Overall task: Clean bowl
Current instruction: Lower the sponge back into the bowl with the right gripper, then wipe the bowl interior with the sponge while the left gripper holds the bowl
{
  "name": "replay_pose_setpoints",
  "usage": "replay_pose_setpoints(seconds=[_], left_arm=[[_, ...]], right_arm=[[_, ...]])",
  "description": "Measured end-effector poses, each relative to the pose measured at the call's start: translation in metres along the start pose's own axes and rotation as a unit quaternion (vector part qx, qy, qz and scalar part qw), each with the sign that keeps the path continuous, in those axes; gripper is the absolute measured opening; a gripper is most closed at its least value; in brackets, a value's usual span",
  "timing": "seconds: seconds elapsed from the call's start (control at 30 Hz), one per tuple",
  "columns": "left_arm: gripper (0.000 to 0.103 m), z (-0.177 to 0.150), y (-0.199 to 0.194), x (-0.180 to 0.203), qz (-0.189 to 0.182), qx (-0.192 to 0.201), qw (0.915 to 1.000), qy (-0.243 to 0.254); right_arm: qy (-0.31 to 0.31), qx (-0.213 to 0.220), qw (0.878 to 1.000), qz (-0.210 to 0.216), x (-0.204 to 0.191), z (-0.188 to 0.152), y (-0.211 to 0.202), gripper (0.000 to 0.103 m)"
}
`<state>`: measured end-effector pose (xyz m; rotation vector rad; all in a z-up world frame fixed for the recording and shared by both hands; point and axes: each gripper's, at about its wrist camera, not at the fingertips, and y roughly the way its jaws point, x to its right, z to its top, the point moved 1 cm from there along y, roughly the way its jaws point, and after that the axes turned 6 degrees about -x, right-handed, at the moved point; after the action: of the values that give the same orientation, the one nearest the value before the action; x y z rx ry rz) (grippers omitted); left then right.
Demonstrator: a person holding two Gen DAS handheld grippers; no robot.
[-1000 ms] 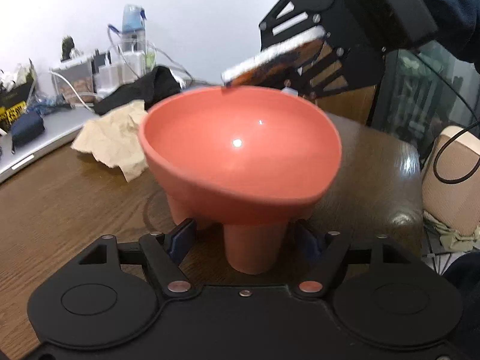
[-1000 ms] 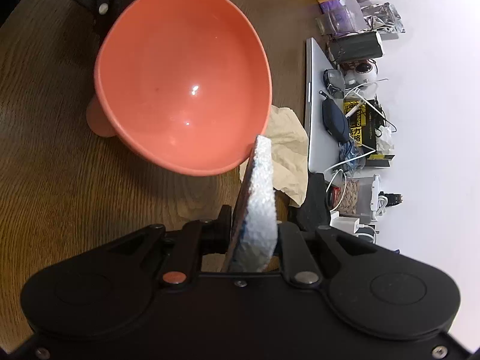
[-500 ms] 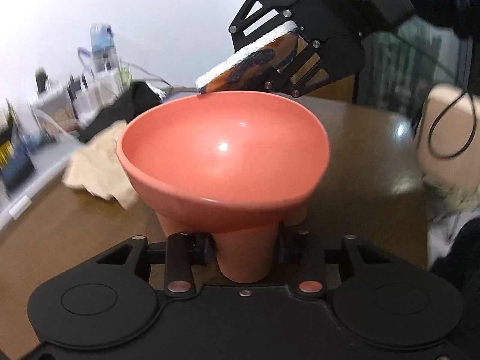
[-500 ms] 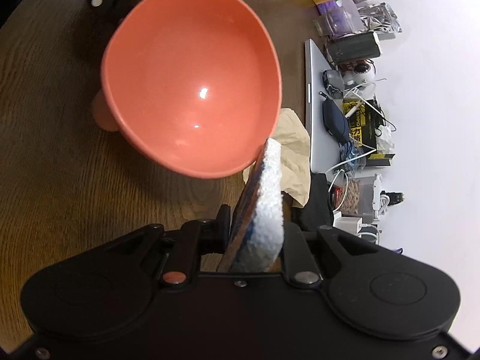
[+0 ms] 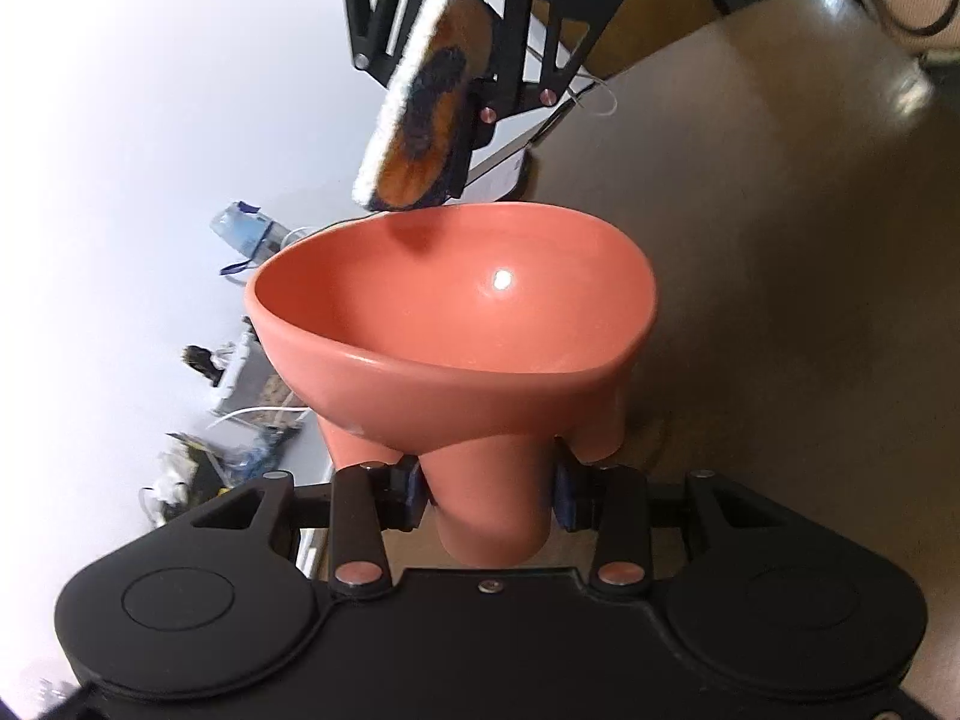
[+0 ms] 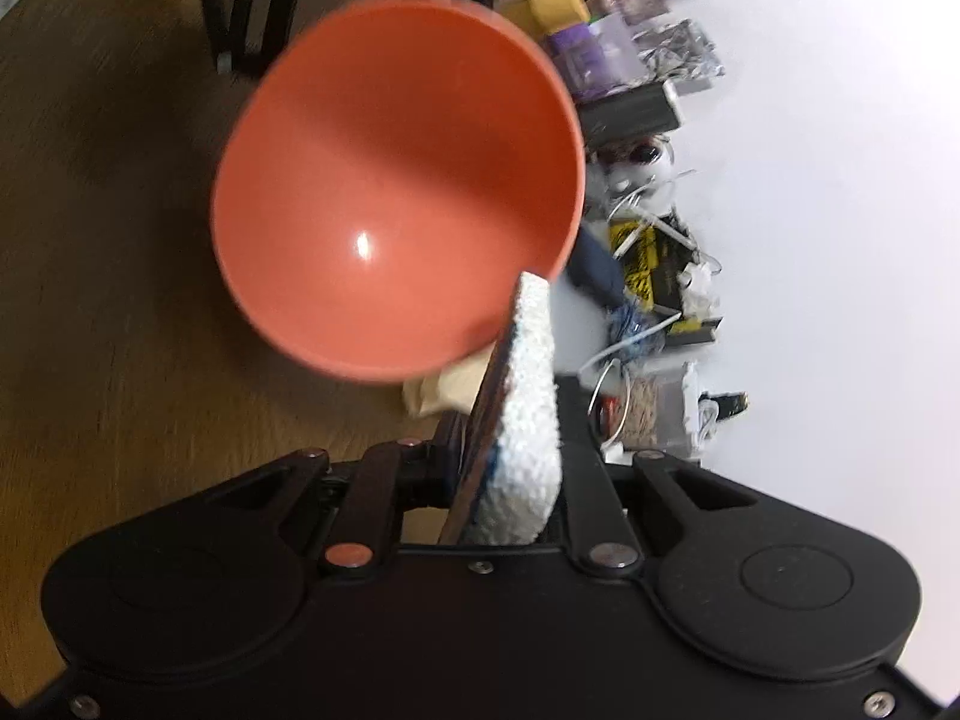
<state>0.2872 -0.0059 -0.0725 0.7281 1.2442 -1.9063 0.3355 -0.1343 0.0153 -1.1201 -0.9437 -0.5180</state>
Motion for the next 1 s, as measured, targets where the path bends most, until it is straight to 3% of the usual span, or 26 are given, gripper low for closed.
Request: replay_pose_setpoints(seconds=[0.23, 0.63, 0.7, 0.73, 1.0], left_arm=[[0.038, 0.003, -0.006, 0.028, 0.064, 0.014, 0.9947, 0.079], [0.04, 0.01, -0.005, 0.044, 0.059, 0.009, 0.9911, 0.119], [0.043, 0.009, -0.001, 0.048, 0.047, 0.001, 0.9917, 0.119], [0.037, 0.007, 0.002, 0.051, 0.037, -0.004, 0.9922, 0.119], [0.038, 0.0, 0.01, 0.039, 0.004, 0.011, 0.9988, 0.048]], right_arm=[[-0.019, 0.031, 0.999, 0.011, -0.02, 0.014, -0.009, 0.014], [-0.04, 0.079, 0.996, 0.018, -0.038, 0.051, -0.02, 0.014], [-0.049, 0.083, 0.995, 0.019, -0.041, 0.056, -0.017, 0.014], [-0.054, 0.084, 0.995, 0.02, -0.043, 0.059, -0.016, 0.015], [-0.06, 0.076, 0.995, 0.013, -0.041, 0.066, -0.004, 0.014]])
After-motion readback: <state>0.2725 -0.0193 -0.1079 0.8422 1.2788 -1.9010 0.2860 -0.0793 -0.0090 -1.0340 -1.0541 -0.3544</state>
